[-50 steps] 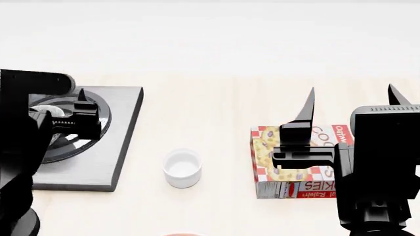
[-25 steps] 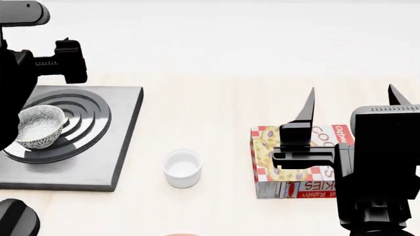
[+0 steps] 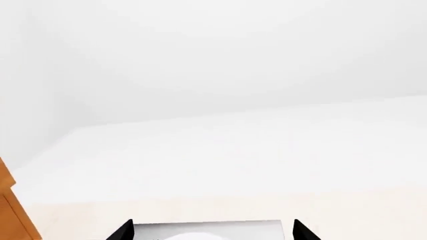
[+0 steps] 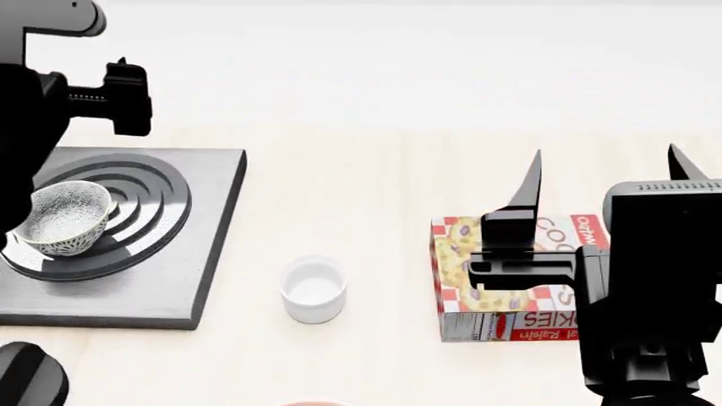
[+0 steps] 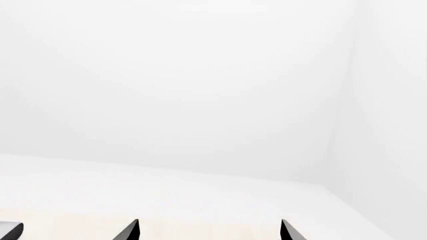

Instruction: Pick the akita bowl on the stove and place it on the plate.

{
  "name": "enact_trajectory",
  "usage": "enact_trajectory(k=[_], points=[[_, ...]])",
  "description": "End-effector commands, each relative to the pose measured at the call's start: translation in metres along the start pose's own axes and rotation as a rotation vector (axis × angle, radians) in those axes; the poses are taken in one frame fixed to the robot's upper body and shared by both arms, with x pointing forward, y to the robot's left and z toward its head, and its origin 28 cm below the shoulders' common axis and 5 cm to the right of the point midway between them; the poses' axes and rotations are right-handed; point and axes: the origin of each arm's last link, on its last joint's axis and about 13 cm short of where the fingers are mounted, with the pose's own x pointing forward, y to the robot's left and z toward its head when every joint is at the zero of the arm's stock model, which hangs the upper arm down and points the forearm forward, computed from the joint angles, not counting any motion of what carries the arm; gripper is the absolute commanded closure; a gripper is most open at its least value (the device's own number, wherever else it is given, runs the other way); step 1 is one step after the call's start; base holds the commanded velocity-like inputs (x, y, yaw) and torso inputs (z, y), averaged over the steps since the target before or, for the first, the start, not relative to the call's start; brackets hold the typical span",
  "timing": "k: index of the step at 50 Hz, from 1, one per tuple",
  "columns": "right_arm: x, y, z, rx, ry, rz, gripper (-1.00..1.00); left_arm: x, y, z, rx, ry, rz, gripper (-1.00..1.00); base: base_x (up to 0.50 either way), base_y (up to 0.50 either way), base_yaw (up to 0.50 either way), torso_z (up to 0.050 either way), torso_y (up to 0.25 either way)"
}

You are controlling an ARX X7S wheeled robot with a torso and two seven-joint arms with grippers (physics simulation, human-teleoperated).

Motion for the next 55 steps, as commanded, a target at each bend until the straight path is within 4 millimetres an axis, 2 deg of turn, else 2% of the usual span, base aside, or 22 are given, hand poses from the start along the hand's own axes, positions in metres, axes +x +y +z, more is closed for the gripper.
enact_trajectory(k=[1, 28, 40, 55], points=[[0.000, 0.000, 0.000, -0.001, -0.001, 0.001, -1.00, 0.006, 0.010, -0.004, 0.065, 0.020, 0.010, -1.00, 0.00, 0.00, 0.00, 0.000, 0.000], [0.000, 0.000, 0.000, 0.000, -0.002, 0.000, -1.00, 0.005, 0.013, -0.004, 0.019, -0.196, -0.133, -1.00, 0.00, 0.00, 0.00, 0.000, 0.000], [0.000, 0.000, 0.000, 0.000, 0.001, 0.001, -1.00, 0.006, 0.018, -0.005, -0.131, -0.178, -0.109, -1.00, 0.00, 0.00, 0.00, 0.000, 0.000], [-0.001, 0.000, 0.000, 0.002, 0.003, 0.002, -1.00, 0.007, 0.017, 0.011, -0.273, -0.134, -0.084, -1.00, 0.00, 0.00, 0.00, 0.000, 0.000]])
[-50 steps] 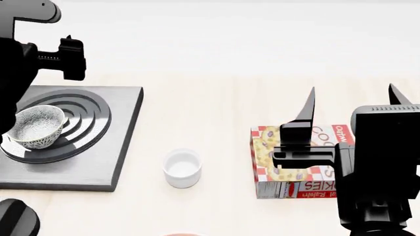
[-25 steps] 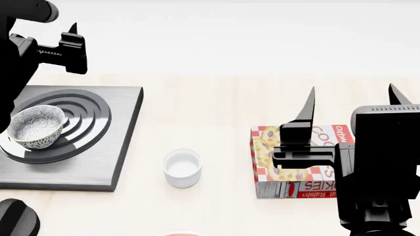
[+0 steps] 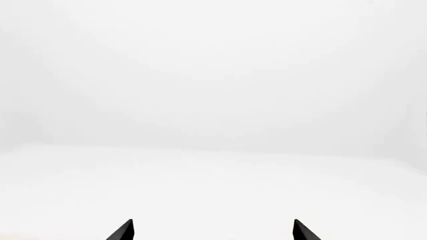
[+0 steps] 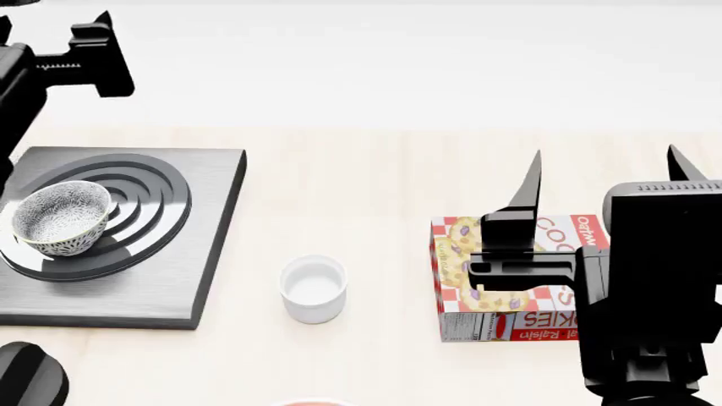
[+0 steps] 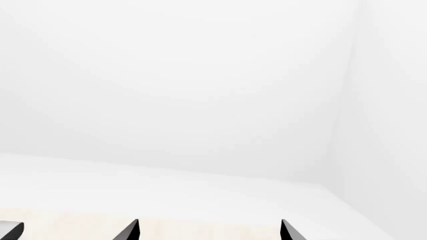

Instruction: Pick the akita bowl on the stove and place it on the plate.

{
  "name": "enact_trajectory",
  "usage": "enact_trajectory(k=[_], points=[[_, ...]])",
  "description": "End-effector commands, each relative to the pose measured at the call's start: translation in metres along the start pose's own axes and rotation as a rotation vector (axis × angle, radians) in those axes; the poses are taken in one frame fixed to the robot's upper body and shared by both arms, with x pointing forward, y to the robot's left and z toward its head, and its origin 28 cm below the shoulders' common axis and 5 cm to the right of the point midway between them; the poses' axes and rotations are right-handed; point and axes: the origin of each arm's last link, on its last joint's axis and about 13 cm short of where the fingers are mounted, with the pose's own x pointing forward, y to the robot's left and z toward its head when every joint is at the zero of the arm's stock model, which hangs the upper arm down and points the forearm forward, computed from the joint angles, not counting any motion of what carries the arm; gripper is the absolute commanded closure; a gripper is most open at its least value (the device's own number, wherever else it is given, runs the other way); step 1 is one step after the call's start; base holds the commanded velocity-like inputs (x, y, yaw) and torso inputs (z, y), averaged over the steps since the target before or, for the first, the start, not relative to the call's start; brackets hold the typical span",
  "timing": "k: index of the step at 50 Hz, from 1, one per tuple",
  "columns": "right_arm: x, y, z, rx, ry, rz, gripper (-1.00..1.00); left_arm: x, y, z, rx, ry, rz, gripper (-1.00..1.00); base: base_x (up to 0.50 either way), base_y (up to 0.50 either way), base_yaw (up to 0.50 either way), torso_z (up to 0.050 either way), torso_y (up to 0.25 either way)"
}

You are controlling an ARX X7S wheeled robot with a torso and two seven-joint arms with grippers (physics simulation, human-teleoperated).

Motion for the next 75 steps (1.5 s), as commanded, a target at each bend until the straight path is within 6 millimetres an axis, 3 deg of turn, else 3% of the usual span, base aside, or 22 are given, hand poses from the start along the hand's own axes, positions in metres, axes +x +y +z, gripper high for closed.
enact_trajectory(k=[1, 26, 66, 75], points=[[-0.001, 0.000, 0.001, 0.001, 0.001, 0.001, -1.00, 0.002, -0.002, 0.007, -0.089, 0.022, 0.018, -1.00, 0.00, 0.00, 0.00, 0.000, 0.000], [0.000, 0.000, 0.001, 0.002, 0.001, 0.002, -1.00, 0.002, -0.011, 0.016, -0.049, 0.053, -0.025, -1.00, 0.00, 0.00, 0.00, 0.000, -0.024], [0.001, 0.000, -0.001, 0.000, 0.001, 0.004, -1.00, 0.001, -0.008, 0.006, 0.016, 0.064, 0.000, -1.00, 0.00, 0.00, 0.00, 0.000, -0.111], [0.000, 0.000, 0.000, -0.001, 0.002, 0.004, -1.00, 0.001, -0.010, 0.001, 0.049, 0.140, 0.001, -1.00, 0.00, 0.00, 0.00, 0.000, -0.006]])
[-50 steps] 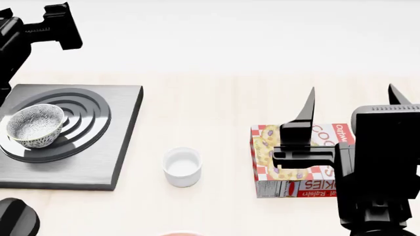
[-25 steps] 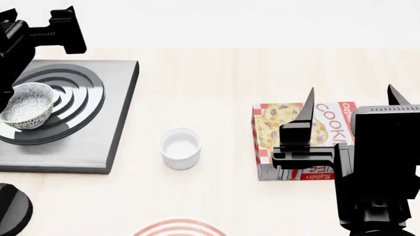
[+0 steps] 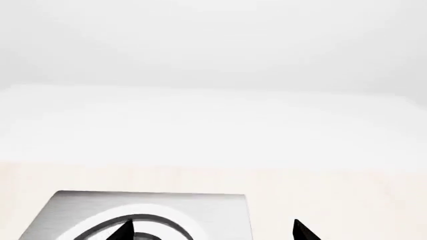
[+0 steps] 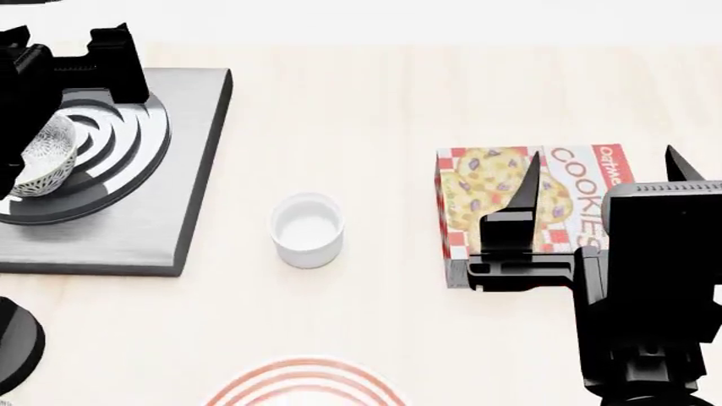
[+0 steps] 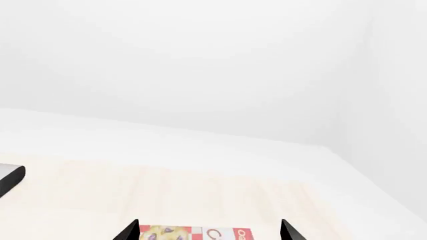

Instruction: Pick the akita bowl on the stove and place it on the plate.

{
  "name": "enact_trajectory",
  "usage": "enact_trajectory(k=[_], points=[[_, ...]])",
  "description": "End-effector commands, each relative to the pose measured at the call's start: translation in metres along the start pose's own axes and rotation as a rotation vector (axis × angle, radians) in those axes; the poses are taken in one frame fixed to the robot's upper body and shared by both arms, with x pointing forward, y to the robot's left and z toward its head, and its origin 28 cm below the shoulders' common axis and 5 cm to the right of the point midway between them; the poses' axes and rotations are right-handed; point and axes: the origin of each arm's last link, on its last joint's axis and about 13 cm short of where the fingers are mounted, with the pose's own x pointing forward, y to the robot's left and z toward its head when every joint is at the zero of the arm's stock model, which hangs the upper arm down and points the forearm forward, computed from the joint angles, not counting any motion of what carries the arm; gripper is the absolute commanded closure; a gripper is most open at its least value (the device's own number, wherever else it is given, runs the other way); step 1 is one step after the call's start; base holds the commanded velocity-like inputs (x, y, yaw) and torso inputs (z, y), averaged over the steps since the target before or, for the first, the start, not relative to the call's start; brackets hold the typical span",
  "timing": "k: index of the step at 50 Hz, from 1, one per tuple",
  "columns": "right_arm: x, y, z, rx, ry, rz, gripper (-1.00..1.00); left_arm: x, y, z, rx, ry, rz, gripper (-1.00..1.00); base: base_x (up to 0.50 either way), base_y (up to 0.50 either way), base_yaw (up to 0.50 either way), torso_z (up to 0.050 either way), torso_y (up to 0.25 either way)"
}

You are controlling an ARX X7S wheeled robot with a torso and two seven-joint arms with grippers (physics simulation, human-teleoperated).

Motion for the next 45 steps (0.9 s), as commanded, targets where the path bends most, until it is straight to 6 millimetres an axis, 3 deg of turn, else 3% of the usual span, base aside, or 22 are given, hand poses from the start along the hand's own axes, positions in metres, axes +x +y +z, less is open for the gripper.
enact_trajectory(k=[1, 11, 39, 40, 45], points=[[0.000, 0.000, 0.001, 0.000, 0.000, 0.000, -1.00, 0.001, -0.002, -0.005, 0.054, 0.073, 0.038, -1.00, 0.00, 0.00, 0.00, 0.000, 0.000], [-0.001, 0.000, 0.000, 0.000, 0.000, -0.001, -1.00, 0.002, 0.001, -0.014, 0.139, 0.213, 0.122, -1.00, 0.00, 0.00, 0.00, 0.000, 0.000], [-0.001, 0.000, 0.000, 0.000, 0.000, 0.000, -1.00, 0.004, 0.003, -0.020, 0.193, 0.242, 0.167, -1.00, 0.00, 0.00, 0.00, 0.000, 0.000], [-0.001, 0.000, 0.000, -0.001, 0.000, 0.000, -1.00, 0.003, 0.007, -0.031, 0.236, 0.292, 0.208, -1.00, 0.00, 0.00, 0.00, 0.000, 0.000], [-0.001, 0.000, 0.000, -0.001, 0.000, 0.000, -1.00, 0.003, 0.009, -0.034, 0.233, 0.301, 0.219, -1.00, 0.00, 0.00, 0.00, 0.000, 0.000]])
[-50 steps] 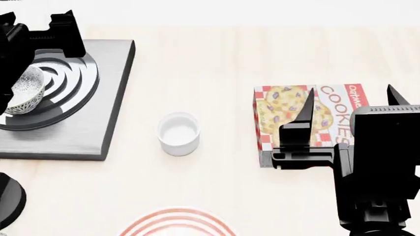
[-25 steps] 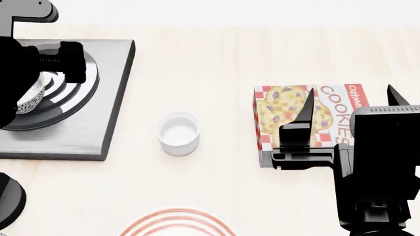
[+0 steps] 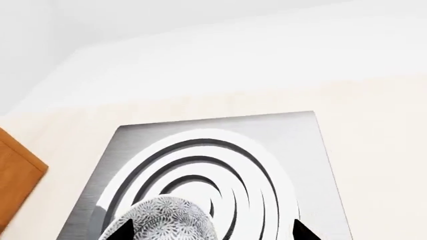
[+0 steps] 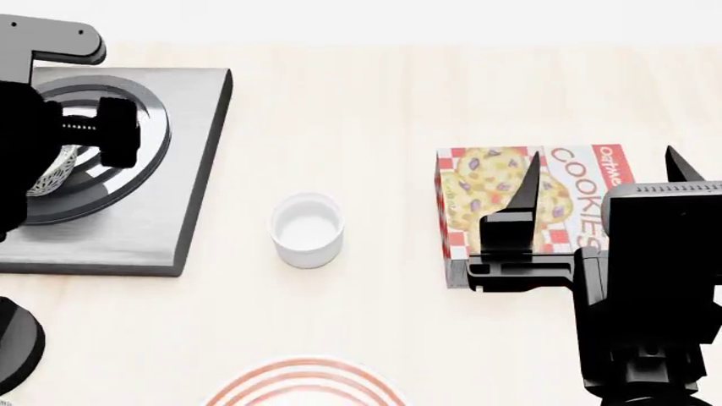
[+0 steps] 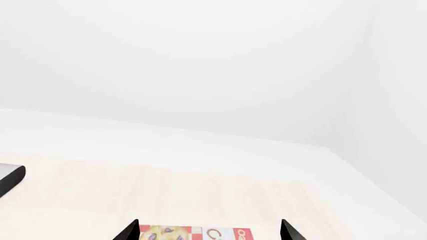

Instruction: Pick the akita bowl on the stove and place it on the plate.

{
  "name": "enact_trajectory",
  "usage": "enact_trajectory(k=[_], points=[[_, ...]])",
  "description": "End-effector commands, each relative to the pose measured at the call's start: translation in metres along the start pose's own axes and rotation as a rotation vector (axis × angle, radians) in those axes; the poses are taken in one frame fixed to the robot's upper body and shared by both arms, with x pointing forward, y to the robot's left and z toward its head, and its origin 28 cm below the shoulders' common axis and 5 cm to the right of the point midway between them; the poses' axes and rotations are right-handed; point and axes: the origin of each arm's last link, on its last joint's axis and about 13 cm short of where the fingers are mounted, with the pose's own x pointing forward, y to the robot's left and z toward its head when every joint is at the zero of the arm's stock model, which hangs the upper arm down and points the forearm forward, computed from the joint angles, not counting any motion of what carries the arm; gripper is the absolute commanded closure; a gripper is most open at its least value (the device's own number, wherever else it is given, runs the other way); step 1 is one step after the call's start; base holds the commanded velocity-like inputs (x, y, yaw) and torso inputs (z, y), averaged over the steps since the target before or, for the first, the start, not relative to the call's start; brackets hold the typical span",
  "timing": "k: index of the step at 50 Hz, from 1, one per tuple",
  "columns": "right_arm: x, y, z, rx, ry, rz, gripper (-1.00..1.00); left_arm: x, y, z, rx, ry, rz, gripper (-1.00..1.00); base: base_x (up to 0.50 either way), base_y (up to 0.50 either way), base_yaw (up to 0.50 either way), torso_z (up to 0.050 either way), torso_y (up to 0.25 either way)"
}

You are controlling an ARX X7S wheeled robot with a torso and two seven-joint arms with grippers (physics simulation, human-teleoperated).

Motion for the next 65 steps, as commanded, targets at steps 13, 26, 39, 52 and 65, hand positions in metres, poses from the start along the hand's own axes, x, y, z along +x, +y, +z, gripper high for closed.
enact_trajectory(k=[13, 26, 39, 52, 65], points=[[0.000, 0.000, 0.000, 0.000, 0.000, 0.000, -1.00, 0.004, 0.006, -0.015, 0.046, 0.072, 0.056, -1.00, 0.00, 0.00, 0.00, 0.000, 0.000], [0.000, 0.000, 0.000, 0.000, 0.000, 0.000, -1.00, 0.004, 0.006, -0.020, 0.061, 0.095, 0.067, -1.00, 0.00, 0.00, 0.00, 0.000, 0.000], [0.000, 0.000, 0.000, 0.000, 0.000, 0.000, -1.00, 0.005, 0.006, -0.028, 0.121, 0.126, 0.069, -1.00, 0.00, 0.00, 0.00, 0.000, 0.000], [0.000, 0.000, 0.000, 0.000, 0.000, 0.000, -1.00, 0.004, 0.007, -0.031, 0.154, 0.136, 0.070, -1.00, 0.00, 0.00, 0.00, 0.000, 0.000], [0.000, 0.000, 0.000, 0.000, 0.000, 0.000, -1.00, 0.004, 0.007, -0.037, 0.167, 0.153, 0.071, -1.00, 0.00, 0.00, 0.00, 0.000, 0.000]])
